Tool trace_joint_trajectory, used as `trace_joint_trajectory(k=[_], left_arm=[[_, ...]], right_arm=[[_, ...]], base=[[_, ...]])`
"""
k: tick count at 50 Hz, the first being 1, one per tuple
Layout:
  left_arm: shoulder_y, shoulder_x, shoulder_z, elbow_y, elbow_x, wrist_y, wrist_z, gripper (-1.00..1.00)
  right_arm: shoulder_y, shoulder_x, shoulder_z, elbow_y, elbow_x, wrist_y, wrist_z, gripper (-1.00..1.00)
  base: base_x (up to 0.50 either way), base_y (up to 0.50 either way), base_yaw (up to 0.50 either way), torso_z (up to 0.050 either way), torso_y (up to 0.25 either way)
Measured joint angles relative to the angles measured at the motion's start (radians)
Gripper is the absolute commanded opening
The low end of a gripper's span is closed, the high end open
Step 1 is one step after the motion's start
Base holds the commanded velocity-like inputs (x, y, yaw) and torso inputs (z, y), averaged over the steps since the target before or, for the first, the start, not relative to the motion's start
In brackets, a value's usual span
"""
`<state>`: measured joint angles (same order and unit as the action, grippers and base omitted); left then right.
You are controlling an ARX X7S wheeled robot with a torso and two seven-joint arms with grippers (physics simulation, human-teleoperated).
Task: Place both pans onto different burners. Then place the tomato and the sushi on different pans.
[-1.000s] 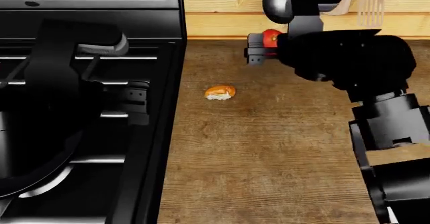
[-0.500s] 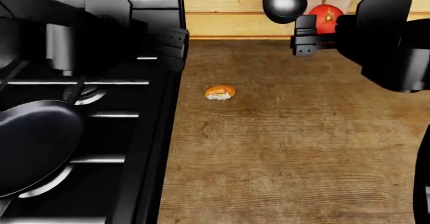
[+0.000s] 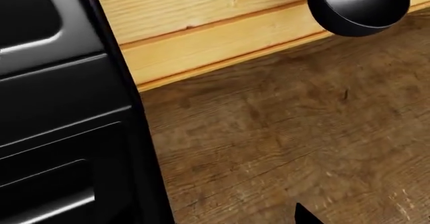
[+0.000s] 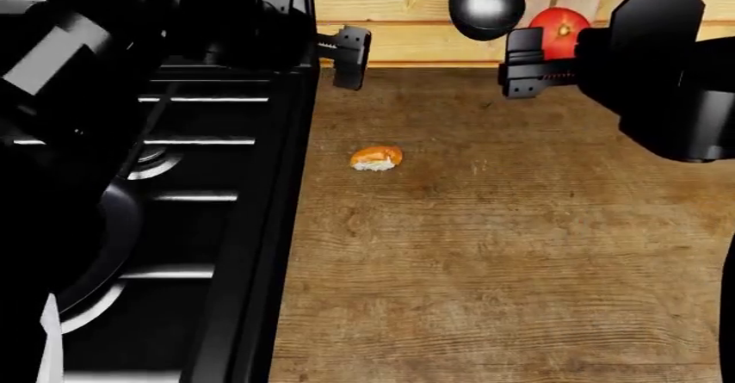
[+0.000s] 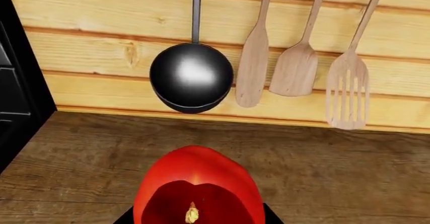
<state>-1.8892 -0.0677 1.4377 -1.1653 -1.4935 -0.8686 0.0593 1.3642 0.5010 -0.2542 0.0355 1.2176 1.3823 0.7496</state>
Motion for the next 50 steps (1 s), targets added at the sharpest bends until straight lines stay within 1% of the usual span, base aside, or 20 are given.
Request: trace_joint_trajectory(k=[3,7,13,22,29,44,50], left_arm=[[0.012,0.018,0.019,-0.026,0.009,0.015,0.041,1.00],[0.034,0.034,0.035,-0.048,0.000,0.042,0.064,1.00],[0.066,0.049,0.063,-0.053,-0.065,0.076,0.048,1.00],[0.123,0.060,0.112,-0.003,-0.189,0.155,-0.034,1.00],[0.158,0.064,0.136,0.027,-0.247,0.193,-0.086,1.00],[0.182,0.067,0.166,0.083,-0.399,0.120,-0.312,1.00],[0.175,0.067,0.169,0.130,-0.431,0.103,-0.358,1.00]], right_arm=[[-0.002,0.001,-0.006,0.002,-0.004,-0.008,-0.006,-1.00],[-0.003,0.003,-0.014,0.005,-0.009,-0.017,-0.013,-1.00],[0.001,0.004,-0.027,0.013,-0.016,-0.027,-0.023,-1.00],[0.004,0.002,-0.052,0.030,-0.036,-0.048,-0.042,-1.00],[0.002,0.000,-0.064,0.036,-0.043,-0.060,-0.049,-1.00],[-0.002,-0.002,-0.092,0.056,-0.065,-0.088,-0.068,-1.00],[-0.008,0.001,-0.096,0.059,-0.067,-0.095,-0.070,-1.00]], base=[[0.00,0.00,0.00,0.000,0.000],[0.00,0.00,0.00,0.000,0.000],[0.00,0.00,0.00,0.000,0.000],[0.00,0.00,0.00,0.000,0.000],[0.00,0.00,0.00,0.000,0.000],[0.00,0.00,0.00,0.000,0.000],[0.00,0.00,0.00,0.000,0.000]])
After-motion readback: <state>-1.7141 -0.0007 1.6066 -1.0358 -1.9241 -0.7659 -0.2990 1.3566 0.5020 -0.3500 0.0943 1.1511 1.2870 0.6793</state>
